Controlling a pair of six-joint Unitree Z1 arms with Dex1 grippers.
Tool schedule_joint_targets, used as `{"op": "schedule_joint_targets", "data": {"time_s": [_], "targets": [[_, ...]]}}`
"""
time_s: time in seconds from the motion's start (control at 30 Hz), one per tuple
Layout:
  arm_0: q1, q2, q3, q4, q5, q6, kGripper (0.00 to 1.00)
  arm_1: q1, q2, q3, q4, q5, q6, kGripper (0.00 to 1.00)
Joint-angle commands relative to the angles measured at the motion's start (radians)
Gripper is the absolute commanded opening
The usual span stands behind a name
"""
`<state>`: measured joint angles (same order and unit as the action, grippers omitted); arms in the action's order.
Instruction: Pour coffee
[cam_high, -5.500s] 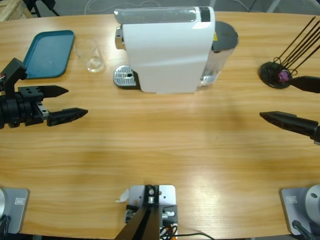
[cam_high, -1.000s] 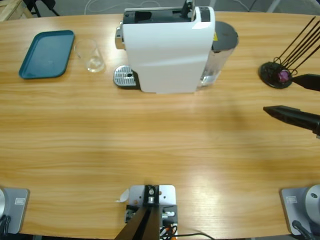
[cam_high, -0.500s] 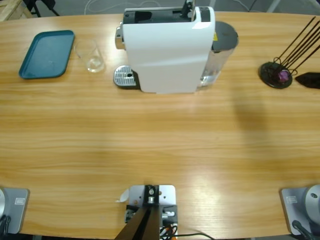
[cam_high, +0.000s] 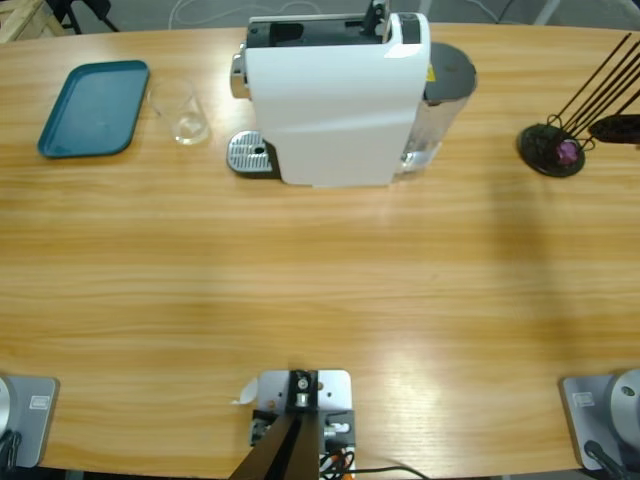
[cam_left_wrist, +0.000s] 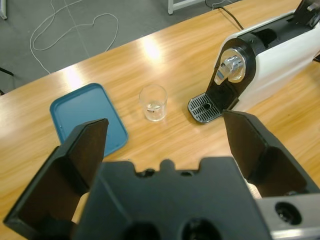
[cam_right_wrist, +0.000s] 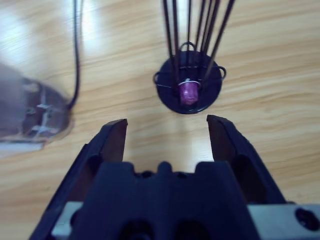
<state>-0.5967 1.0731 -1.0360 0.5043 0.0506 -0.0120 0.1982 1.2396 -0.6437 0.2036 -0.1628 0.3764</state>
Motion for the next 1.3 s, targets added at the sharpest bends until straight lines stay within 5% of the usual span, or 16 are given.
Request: {"op": "schedule_joint_targets", "data": {"time_s": [0.03,0.37,1.3], "targets": [[-0.003,-0.078,0.090,-0.017,-0.005,-0.005,0.991,-0.094,0.154,0.087,-0.132,0.022,-0.001,0.683],[-0.002,-0.090,0.106,-0.027,-0.002,-0.003,0.991,-0.095,0.335,0.088,-0.273,0.047,-0.010,0.600],[0.000,-0.171,0.177,-0.029,0.001,-0.005,0.991,-0.115,0.407,0.073,-0.315,0.019,-0.020,0.595]]}}
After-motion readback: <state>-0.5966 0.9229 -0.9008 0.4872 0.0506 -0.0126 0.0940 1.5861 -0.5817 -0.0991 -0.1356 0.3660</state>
